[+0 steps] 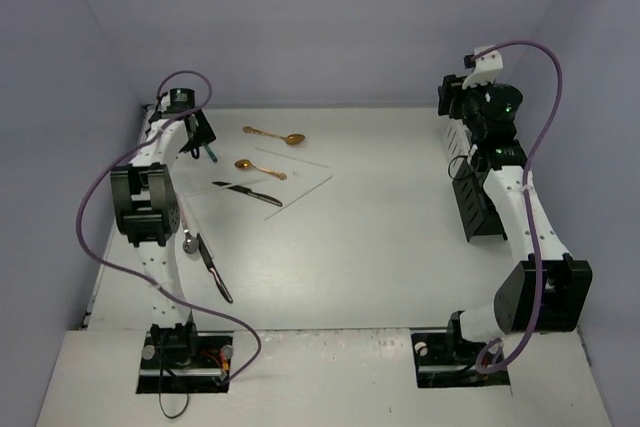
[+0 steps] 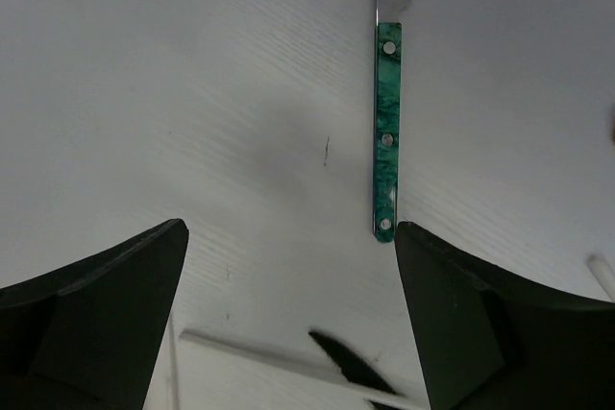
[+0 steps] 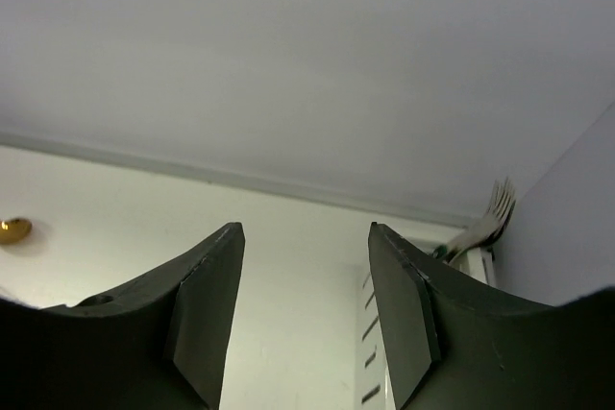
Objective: Sort the eating utensils into containers
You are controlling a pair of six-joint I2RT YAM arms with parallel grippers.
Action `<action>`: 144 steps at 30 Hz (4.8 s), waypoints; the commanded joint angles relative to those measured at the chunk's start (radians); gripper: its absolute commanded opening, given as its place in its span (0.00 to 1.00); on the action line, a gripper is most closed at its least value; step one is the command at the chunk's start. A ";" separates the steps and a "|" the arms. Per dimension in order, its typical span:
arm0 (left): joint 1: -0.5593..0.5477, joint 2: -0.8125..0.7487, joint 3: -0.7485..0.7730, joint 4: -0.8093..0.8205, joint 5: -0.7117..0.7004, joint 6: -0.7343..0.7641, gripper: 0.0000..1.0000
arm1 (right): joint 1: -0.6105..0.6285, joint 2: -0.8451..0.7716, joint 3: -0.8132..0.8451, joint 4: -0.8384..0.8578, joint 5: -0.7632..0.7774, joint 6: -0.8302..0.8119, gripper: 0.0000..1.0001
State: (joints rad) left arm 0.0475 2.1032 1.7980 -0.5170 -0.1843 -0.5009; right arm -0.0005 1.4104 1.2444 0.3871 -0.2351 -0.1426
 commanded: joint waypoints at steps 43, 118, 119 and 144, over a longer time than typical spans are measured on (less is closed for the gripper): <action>-0.001 0.007 0.166 -0.095 0.203 0.009 0.00 | 0.040 -0.018 0.077 -0.084 -0.208 0.153 0.41; -0.466 -0.873 -0.427 0.086 0.161 0.455 0.88 | 0.172 0.153 0.422 -0.159 -0.346 0.629 0.00; -0.446 -0.865 -0.418 0.066 0.175 0.443 0.88 | 0.135 0.132 0.439 -0.211 -0.345 0.549 0.00; -0.402 -0.724 -0.430 0.134 0.247 0.397 0.88 | -0.293 0.255 0.578 -0.518 -0.194 -0.123 0.00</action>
State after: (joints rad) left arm -0.3515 1.3941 1.3619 -0.4639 0.0772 -0.0975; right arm -0.2722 1.6232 1.7521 -0.2014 -0.3864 -0.2938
